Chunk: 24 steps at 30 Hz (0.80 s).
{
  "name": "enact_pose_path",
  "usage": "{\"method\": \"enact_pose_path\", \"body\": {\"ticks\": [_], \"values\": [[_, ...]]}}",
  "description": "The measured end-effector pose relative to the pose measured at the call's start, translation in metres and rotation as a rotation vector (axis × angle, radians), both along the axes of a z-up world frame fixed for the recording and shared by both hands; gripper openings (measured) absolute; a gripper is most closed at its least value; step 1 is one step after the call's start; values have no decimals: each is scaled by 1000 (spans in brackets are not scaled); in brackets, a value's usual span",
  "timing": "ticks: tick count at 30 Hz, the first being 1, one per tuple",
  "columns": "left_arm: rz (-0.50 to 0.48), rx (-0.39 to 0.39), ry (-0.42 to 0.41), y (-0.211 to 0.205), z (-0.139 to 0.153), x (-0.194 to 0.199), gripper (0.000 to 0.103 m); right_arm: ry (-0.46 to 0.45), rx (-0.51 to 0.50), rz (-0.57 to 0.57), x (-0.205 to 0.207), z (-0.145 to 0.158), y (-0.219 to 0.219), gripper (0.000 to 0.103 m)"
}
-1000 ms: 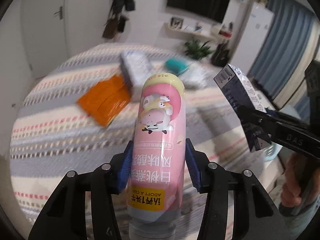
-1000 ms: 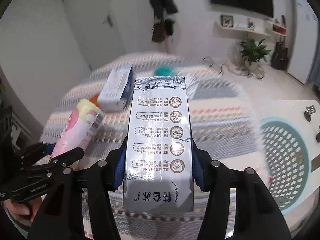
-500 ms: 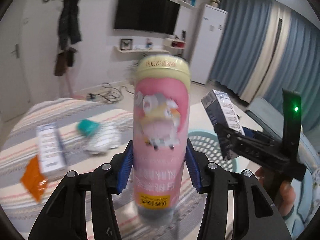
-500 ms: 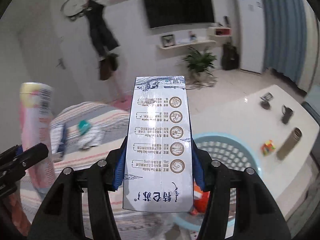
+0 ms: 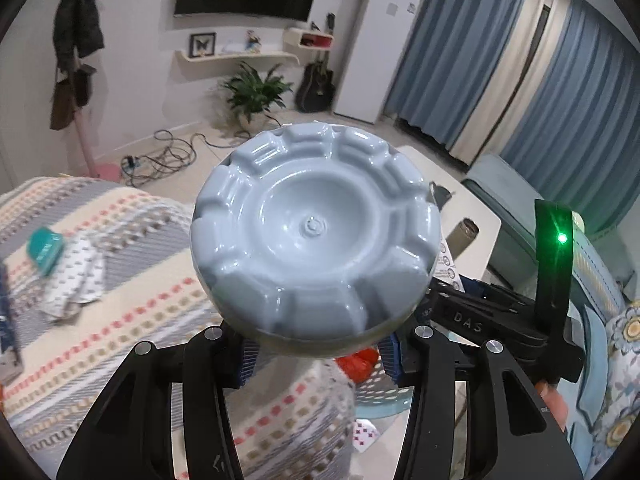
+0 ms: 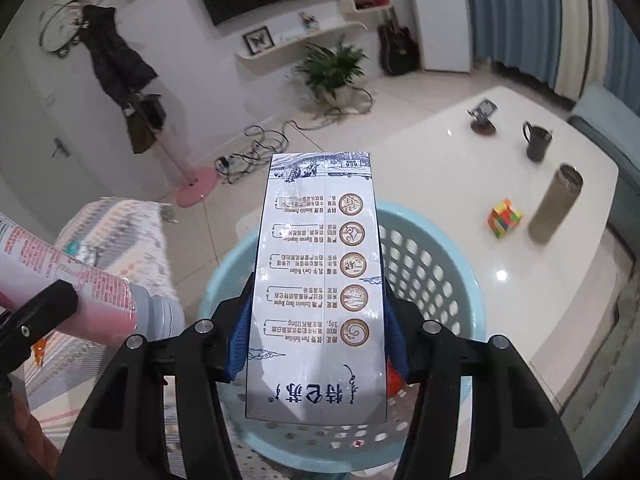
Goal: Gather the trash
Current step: 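Carry the bottle and box over the blue basket and open both tools, then grasp the second white box with the left tool while the right tool grasps the polka-dot bag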
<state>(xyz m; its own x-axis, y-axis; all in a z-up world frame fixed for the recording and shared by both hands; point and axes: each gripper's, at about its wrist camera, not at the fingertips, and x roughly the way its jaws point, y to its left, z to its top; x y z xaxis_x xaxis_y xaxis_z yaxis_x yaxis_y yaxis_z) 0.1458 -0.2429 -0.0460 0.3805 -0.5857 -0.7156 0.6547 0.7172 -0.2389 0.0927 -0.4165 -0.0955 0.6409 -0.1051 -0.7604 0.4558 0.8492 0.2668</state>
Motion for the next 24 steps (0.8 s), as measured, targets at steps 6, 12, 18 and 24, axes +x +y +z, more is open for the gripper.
{"method": "enact_pose_path", "body": {"ticks": [6,12,18,24], "values": [[-57,20,35,-24,-18,4,47,43,18,-25,-4,-22,-16,52],[-55,16,32,-24,-19,7,60,62,35,-45,-8,-32,-25,52],[-22,0,36,3,-18,10,61,57,36,-34,-7,-30,-20,53],[20,-20,33,28,-13,12,61,41,12,10,-2,-16,3,52]]}}
